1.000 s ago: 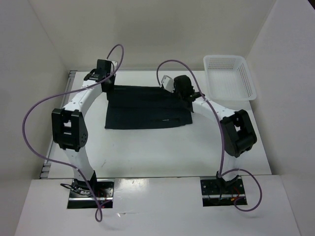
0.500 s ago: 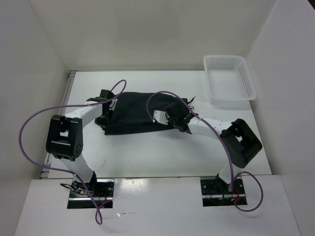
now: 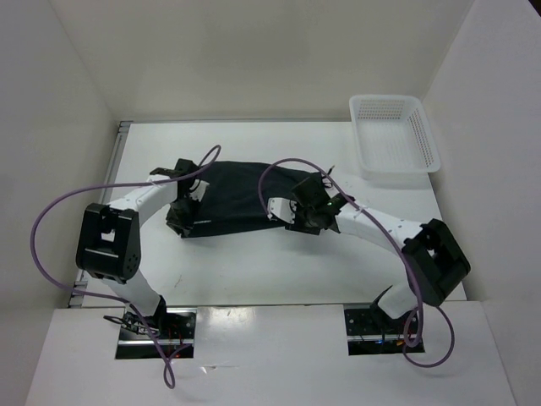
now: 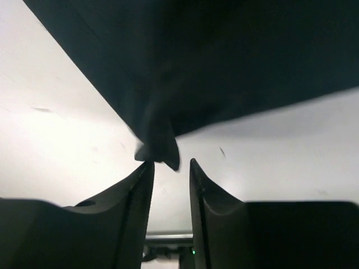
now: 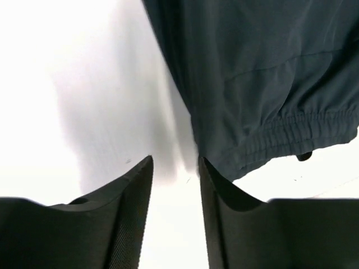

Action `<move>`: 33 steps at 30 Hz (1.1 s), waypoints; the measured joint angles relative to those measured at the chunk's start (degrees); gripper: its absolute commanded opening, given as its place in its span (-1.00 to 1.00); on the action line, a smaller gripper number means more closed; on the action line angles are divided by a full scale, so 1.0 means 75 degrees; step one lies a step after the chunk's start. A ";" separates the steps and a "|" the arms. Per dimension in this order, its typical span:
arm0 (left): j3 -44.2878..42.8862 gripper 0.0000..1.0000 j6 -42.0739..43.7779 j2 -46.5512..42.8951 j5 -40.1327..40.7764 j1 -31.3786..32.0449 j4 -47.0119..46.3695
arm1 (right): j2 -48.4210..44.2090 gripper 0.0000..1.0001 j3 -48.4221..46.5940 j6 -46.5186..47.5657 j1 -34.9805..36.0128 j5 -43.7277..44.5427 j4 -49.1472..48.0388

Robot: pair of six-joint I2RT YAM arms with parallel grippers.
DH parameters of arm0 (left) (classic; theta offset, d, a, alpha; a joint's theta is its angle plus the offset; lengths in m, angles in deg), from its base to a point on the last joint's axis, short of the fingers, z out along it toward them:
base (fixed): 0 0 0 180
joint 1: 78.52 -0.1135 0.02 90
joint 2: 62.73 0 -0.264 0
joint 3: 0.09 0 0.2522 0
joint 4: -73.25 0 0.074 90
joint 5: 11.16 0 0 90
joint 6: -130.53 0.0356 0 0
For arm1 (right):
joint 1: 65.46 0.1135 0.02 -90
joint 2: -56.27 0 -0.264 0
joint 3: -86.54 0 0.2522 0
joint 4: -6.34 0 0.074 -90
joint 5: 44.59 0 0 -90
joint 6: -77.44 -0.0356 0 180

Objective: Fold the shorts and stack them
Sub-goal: Fold the shorts

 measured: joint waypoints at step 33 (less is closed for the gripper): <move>-0.1244 0.03 -0.0015 0.1291 -0.1725 -0.1466 0.0006 | 0.2442 0.54 -0.1784 -0.7490 -0.4004 -0.2716 0.0207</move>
